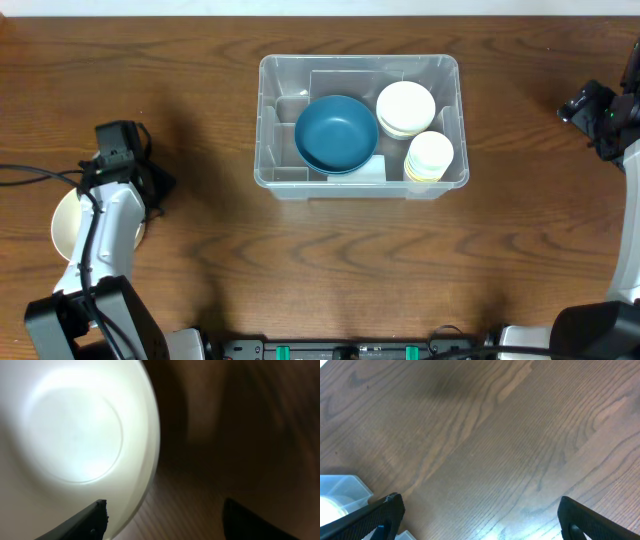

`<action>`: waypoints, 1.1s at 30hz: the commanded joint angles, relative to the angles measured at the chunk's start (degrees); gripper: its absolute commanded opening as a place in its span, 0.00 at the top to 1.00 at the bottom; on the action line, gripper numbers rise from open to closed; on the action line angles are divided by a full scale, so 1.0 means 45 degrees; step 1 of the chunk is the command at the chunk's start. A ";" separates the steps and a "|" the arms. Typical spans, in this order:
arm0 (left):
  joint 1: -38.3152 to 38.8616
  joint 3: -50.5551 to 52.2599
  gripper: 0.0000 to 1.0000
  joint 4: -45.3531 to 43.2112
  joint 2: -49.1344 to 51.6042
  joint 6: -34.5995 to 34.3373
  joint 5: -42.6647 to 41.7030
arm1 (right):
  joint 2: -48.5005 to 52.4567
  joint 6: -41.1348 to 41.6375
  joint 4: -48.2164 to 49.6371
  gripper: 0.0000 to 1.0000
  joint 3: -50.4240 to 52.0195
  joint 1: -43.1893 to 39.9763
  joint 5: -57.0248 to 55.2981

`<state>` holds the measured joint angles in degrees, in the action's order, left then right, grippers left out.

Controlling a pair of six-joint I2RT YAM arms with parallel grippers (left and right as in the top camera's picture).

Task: Pack container
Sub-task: 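Move the left gripper to the cream bowl and grasp its rim, then carry the cream bowl into the blue bowls and release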

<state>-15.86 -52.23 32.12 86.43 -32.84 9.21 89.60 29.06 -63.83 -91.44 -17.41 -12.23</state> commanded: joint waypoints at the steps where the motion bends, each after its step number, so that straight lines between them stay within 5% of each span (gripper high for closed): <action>1: -0.0034 0.0423 0.26 -0.0403 0.0374 -0.0121 0.0102 | 0.0019 -0.0136 -0.0015 0.01 -0.0155 -0.0049 -0.0146; 7: -0.0034 0.0423 0.34 -0.0661 0.0845 -0.0112 0.0107 | 0.0019 -0.0136 -0.0015 0.01 -0.0155 -0.0049 -0.0146; 10: -0.0034 0.0423 0.64 -0.0801 0.0913 -0.0112 0.0102 | 0.0019 -0.0136 -0.0015 0.01 -0.0155 -0.0049 -0.0146; 12: -0.0034 0.0423 0.94 -0.0884 0.0918 -0.0112 0.0097 | 0.0019 -0.0136 -0.0015 0.01 -0.0155 -0.0049 -0.0146; 26: -0.0010 -0.1200 0.94 -0.0481 0.0729 0.0816 -0.4046 | 0.0019 -0.0136 -0.0015 0.01 -0.0155 -0.0049 -0.0146; 33: 0.0515 -0.3551 0.94 0.0699 -0.0155 0.2637 -0.5149 | 0.0019 -0.0136 -0.0015 0.01 -0.0155 -0.0049 -0.0146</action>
<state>-14.90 -63.48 34.02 88.68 -26.33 -10.04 89.62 29.06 -63.83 -91.46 -17.41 -12.23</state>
